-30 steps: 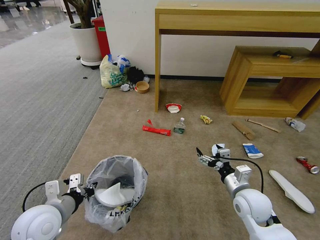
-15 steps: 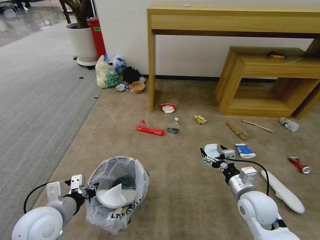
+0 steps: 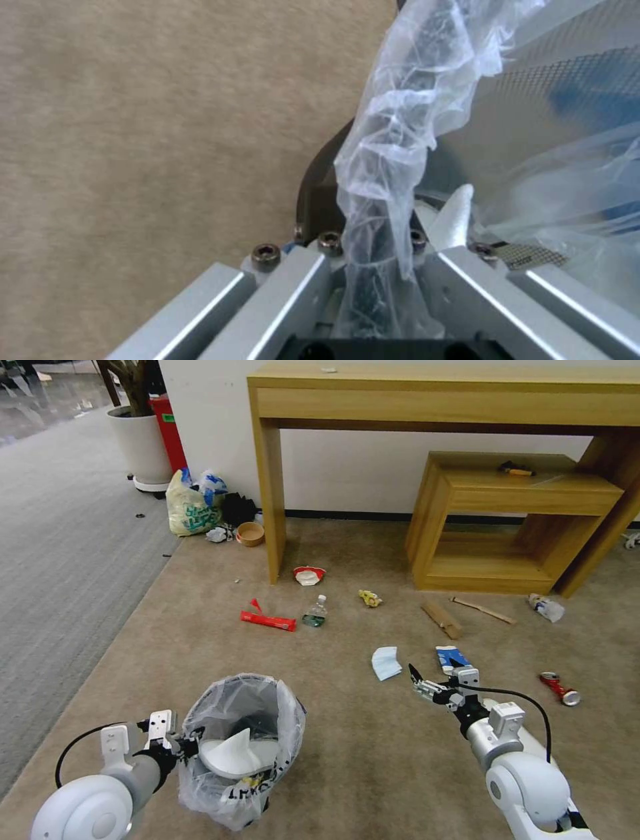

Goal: Pick up the trash bin and place the garbage on the floor into it.

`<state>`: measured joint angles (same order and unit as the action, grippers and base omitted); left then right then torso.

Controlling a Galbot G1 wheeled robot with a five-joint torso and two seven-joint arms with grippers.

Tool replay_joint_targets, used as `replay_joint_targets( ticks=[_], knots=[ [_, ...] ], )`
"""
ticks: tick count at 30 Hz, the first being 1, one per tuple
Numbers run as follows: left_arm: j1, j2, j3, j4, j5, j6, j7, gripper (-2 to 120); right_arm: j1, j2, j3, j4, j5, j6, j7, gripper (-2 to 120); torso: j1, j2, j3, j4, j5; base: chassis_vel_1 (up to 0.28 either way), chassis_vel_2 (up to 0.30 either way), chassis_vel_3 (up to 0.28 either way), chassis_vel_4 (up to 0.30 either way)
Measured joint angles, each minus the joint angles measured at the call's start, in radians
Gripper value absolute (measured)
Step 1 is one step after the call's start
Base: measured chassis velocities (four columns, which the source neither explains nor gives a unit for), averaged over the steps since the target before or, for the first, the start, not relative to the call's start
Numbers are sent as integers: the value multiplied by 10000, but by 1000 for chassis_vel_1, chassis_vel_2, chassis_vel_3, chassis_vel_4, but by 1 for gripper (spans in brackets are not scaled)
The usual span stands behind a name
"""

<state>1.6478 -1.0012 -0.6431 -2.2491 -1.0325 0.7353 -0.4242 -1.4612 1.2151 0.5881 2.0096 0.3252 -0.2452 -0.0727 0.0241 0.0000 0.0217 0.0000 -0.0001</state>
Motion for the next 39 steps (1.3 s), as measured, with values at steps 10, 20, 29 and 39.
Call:
replay_joint_targets(
  ticks=[10,20,29,39],
  knots=[
    [2,-93,200,39,166,0,-10,0,-382,23,541,-505,-186,362,-427,100,0,0,1,0,3,-206,-193,207,180],
    [8,-150,317,51,235,0,-16,0,-418,90,740,-1960,-440,602,-844,100,0,0,0,0,-1,-185,-167,179,183],
    [109,-148,233,-34,232,0,-15,0,198,239,563,-4342,-798,720,-1139,100,0,0,0,-1,-4,-74,-73,67,60],
    [98,-114,270,13,236,0,-21,0,894,505,215,-6170,-1210,744,-1419,100,1,0,1,-1,-4,0,0,0,0]
  ],
)
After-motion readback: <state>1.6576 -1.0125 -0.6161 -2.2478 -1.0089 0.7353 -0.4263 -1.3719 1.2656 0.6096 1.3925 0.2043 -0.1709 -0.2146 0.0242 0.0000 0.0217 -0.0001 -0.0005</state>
